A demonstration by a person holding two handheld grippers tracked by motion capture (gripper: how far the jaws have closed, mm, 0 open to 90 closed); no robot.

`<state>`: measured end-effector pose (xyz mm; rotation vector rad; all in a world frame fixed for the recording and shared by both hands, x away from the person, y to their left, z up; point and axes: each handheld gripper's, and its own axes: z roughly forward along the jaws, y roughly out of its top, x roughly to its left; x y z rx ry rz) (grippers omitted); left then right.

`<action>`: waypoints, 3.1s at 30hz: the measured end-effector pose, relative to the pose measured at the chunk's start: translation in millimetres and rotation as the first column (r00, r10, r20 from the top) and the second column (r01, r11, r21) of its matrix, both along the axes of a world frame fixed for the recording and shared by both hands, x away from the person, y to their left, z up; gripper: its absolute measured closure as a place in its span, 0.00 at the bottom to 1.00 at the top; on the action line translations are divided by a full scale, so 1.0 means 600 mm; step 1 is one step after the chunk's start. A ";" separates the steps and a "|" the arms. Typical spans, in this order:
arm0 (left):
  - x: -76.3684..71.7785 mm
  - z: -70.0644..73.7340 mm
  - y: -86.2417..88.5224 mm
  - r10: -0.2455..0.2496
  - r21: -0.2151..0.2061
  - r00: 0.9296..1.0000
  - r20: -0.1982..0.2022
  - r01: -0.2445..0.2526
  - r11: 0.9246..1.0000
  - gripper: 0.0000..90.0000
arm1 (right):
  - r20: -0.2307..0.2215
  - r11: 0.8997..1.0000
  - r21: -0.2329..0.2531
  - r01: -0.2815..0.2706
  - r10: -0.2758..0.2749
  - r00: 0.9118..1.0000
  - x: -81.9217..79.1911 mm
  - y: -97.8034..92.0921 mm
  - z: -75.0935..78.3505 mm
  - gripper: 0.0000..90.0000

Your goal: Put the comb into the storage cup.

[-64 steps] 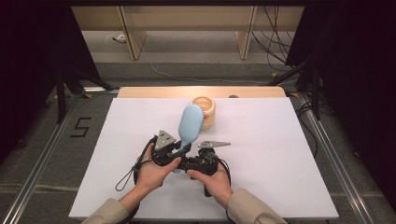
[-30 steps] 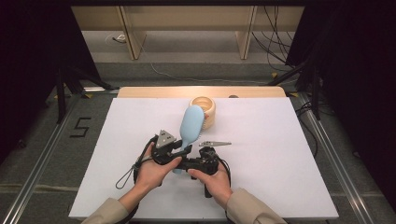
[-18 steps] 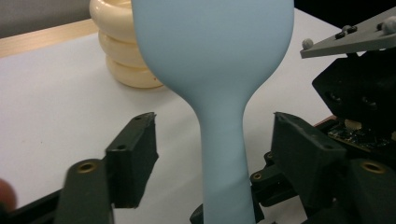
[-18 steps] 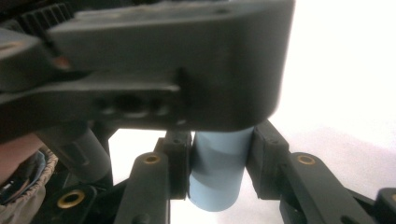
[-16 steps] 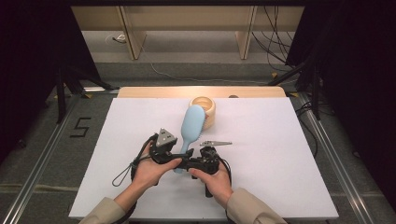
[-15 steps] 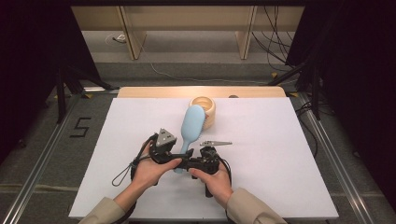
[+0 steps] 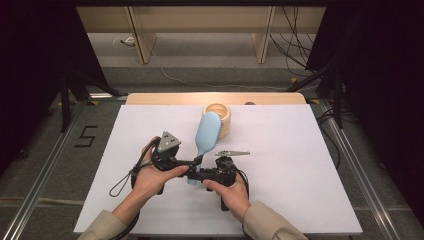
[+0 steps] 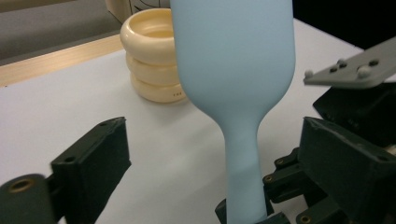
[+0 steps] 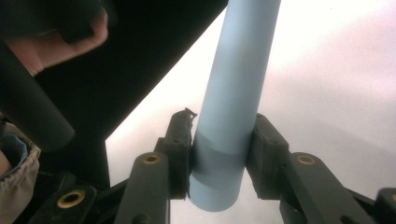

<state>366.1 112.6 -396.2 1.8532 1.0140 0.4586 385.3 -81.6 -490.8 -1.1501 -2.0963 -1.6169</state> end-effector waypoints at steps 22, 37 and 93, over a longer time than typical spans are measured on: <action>0.058 0.054 -0.015 -0.026 -0.006 1.000 -0.012 0.026 1.000 0.00 | 0.011 1.000 0.003 -0.006 0.006 1.000 -0.001 -0.004 0.009 0.72; 0.083 0.057 -0.043 -0.051 -0.028 0.998 -0.035 0.050 0.998 0.00 | 0.008 1.000 0.005 -0.005 0.005 1.000 0.001 -0.005 0.009 0.72; 0.126 0.064 -0.091 -0.054 -0.043 0.995 -0.085 0.050 0.998 0.00 | 0.011 1.000 0.005 -0.009 0.009 1.000 0.001 -0.004 0.011 0.72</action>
